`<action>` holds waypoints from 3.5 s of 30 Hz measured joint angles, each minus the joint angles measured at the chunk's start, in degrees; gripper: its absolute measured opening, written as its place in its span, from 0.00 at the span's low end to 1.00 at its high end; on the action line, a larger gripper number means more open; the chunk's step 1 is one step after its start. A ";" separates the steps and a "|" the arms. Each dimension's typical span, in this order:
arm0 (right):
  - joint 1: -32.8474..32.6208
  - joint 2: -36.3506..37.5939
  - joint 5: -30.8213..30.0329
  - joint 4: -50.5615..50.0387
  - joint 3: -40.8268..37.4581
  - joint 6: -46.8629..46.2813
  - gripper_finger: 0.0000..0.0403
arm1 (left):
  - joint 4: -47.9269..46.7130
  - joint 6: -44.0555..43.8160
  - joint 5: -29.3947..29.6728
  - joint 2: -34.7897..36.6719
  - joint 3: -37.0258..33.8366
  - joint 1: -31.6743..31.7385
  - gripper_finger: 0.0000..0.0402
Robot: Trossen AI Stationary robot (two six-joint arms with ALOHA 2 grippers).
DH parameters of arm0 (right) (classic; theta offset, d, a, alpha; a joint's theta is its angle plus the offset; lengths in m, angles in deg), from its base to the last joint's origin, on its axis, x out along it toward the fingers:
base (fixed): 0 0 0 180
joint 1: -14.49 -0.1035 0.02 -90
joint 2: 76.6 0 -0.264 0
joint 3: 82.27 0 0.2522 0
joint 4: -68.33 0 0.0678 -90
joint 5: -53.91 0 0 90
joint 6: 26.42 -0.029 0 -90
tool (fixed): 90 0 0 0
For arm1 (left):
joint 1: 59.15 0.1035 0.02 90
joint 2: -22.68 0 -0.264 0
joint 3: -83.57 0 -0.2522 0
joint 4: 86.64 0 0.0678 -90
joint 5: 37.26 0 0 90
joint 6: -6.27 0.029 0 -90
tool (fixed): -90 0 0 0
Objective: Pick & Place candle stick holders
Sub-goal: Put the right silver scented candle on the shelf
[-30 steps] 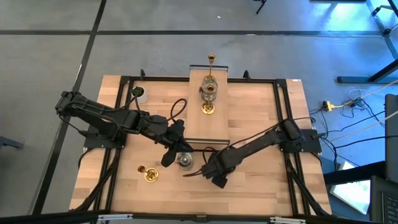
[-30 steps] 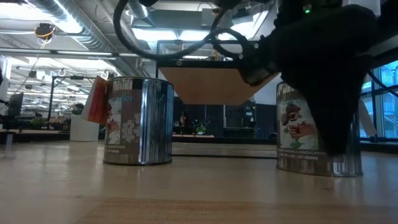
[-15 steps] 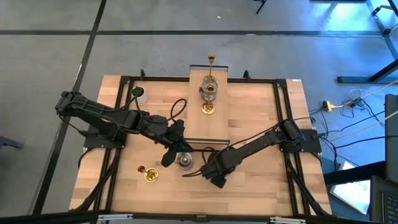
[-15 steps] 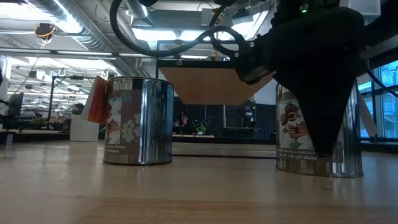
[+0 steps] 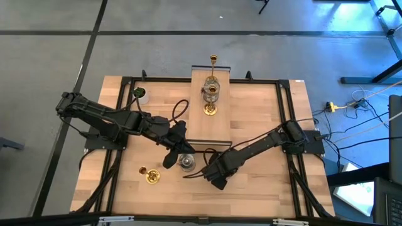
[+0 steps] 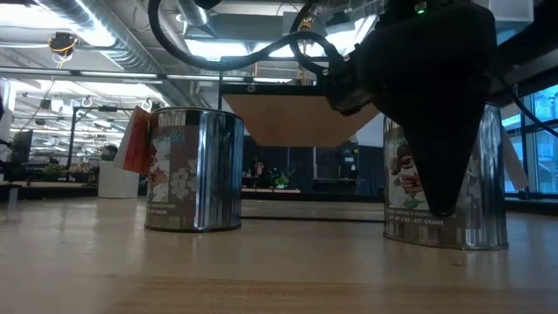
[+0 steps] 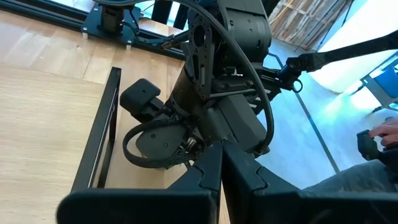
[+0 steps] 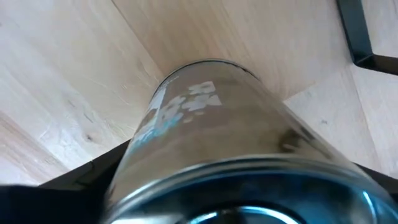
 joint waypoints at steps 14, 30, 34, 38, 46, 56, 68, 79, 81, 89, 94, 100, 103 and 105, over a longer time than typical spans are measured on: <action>-2.12 0.00 8.46 -6.34 0.00 -1.72 0.87 | -0.03 -0.02 0.17 -0.01 0.00 -0.37 0.00; -8.66 22.21 1.18 -22.65 0.02 -17.57 0.87 | -2.84 -2.10 1.66 0.00 -0.02 -0.37 0.00; -6.35 28.43 -0.48 -26.22 0.07 -22.49 0.87 | -2.58 -2.67 4.44 0.00 -0.02 -0.37 0.00; -1.66 30.45 -0.72 -28.26 0.60 -19.83 0.87 | -2.60 -3.64 7.36 0.00 -0.02 -0.31 0.00; 8.25 29.59 -1.01 -27.41 6.73 -7.37 0.87 | -12.31 -14.93 19.79 0.00 -0.02 -0.29 0.00; 15.23 29.59 -7.40 -27.68 13.79 -1.73 0.87 | -22.08 -29.92 23.13 3.03 -10.22 1.40 0.00; 16.32 29.57 -9.06 -27.63 14.23 -0.98 0.87 | -0.25 -27.09 16.24 5.57 -22.34 6.20 0.00; 16.32 29.57 -9.68 -26.96 14.23 -0.98 0.87 | 2.12 -25.93 12.85 4.45 -22.32 10.24 0.00; 16.32 29.57 -9.92 -26.96 14.23 -0.96 0.87 | 2.30 -25.99 12.57 4.14 -22.36 10.39 0.00; 16.30 29.57 -10.61 -26.93 14.21 -0.98 0.87 | 5.35 -25.99 11.02 2.49 -22.36 10.38 0.00; 16.30 29.57 -10.73 -26.90 14.21 -0.96 0.87 | 5.99 -25.98 10.92 2.23 -22.36 10.38 0.00; 16.30 29.57 -11.02 -25.76 14.19 -0.97 0.87 | 6.45 -25.97 10.75 2.23 -22.36 10.38 0.00; 16.30 29.57 -11.05 -25.42 14.19 -0.98 0.87 | 6.49 -25.77 10.75 2.23 -22.36 10.38 0.00; 16.30 29.57 -11.06 -24.95 14.19 -1.01 0.87 | 6.49 -25.70 10.71 2.23 -22.36 10.38 0.00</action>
